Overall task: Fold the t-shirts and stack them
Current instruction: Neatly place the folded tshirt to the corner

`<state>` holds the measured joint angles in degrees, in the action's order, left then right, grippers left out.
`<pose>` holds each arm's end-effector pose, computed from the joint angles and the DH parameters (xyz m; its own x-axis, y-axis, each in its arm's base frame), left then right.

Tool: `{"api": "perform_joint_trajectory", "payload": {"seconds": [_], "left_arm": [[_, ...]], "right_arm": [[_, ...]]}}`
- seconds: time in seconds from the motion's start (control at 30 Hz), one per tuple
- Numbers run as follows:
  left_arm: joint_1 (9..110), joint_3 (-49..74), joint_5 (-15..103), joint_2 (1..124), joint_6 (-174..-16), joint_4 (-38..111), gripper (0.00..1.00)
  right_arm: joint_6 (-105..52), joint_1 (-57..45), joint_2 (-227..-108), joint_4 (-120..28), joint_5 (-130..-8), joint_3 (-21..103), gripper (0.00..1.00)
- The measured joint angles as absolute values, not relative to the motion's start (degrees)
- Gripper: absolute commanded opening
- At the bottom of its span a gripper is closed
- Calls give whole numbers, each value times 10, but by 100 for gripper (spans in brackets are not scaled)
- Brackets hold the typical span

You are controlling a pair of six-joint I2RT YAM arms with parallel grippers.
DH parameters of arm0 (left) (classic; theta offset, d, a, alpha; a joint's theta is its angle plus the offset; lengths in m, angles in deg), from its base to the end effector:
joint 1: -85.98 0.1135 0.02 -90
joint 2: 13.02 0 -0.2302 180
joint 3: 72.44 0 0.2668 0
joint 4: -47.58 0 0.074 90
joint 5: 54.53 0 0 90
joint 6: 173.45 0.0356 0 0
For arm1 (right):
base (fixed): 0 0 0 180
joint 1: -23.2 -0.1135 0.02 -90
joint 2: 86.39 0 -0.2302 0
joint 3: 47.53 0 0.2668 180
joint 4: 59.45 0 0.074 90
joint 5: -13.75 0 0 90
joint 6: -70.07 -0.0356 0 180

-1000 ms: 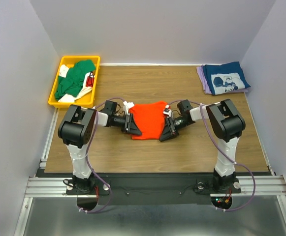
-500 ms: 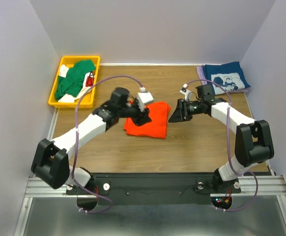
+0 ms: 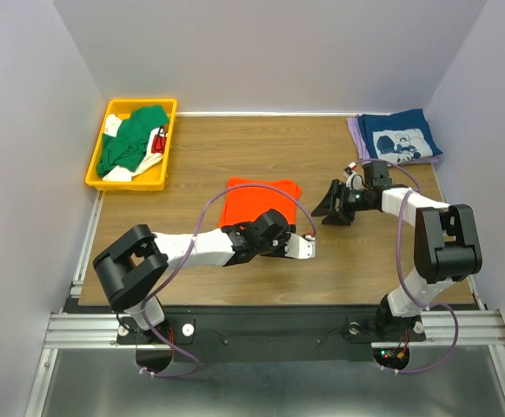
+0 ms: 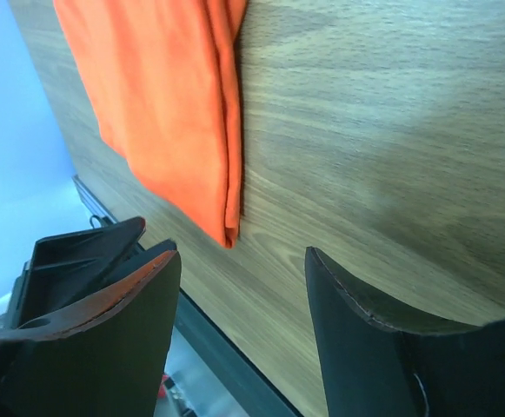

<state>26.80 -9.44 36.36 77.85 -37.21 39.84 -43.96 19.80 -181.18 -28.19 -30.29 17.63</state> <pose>0.1781 -0.2995 0.1551 0.4185 0.7080 -0.5688 0.8138 -0.0143 0.5809 0.3171 0.0445 0.1247 -0.9555 0.2268 -0.1886 -0.0013 0.6360 0.7717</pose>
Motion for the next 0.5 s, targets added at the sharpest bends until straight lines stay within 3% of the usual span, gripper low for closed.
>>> {"api": "perform_joint_trajectory", "payload": {"seconds": [0.5], "left_arm": [[267, -95, 383, 827, -286, 429, 50]], "right_arm": [[-490, 198, -1843, -330, -301, 170, 68]]}}
